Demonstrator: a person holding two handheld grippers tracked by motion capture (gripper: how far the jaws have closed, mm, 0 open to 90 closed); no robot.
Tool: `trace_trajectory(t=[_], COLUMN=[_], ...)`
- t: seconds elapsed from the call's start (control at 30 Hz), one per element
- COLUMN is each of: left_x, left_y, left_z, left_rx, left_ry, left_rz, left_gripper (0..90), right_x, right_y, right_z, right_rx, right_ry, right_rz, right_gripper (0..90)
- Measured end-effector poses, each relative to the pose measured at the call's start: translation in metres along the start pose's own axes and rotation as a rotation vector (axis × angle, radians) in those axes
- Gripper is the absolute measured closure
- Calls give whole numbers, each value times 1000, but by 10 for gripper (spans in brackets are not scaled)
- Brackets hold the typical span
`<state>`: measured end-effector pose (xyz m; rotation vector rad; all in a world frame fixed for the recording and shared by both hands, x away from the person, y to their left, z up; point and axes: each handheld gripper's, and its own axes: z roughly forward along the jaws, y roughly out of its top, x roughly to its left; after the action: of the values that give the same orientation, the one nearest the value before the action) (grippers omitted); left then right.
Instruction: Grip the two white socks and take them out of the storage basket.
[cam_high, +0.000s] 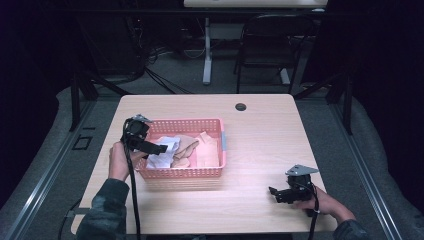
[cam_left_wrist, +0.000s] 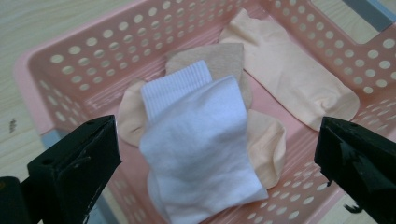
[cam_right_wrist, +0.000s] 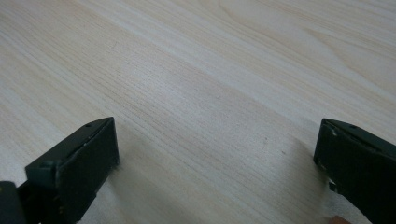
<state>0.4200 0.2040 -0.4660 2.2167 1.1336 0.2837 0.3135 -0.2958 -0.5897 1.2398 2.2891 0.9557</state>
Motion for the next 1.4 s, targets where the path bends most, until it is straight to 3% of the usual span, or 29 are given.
trace_trajectory(t=[0.23, 0.37, 0.67, 0.93, 1.13, 1.17, 1.4], left_x=[-9, -10, -8, -8, -8, -8, -6], left_y=[10, 14, 17, 14, 11, 11, 10], left_z=[17, 27, 53, 68, 70, 69, 59], left_rx=[1, 18, 96, 169, 190, 190, 164], left_ry=[19, 17, 29, 79, 124, 130, 113], left_rz=[34, 44, 32, 18, 3, 9, 17], left_gripper=[1, 52, 175, 242, 386, 473, 668], right_x=[0, 0, 0, 0, 0, 0, 0], right_y=[0, 0, 0, 0, 0, 0, 0], right_z=[0, 0, 0, 0, 0, 0, 0], right_rx=[0, -1, -1, 0, 3, 3, 3], right_ry=[0, -2, -2, 0, 0, -1, -1], right_rz=[0, 1, 1, 0, -4, -4, -4], right_gripper=[0, 0, 0, 0, 0, 0, 0])
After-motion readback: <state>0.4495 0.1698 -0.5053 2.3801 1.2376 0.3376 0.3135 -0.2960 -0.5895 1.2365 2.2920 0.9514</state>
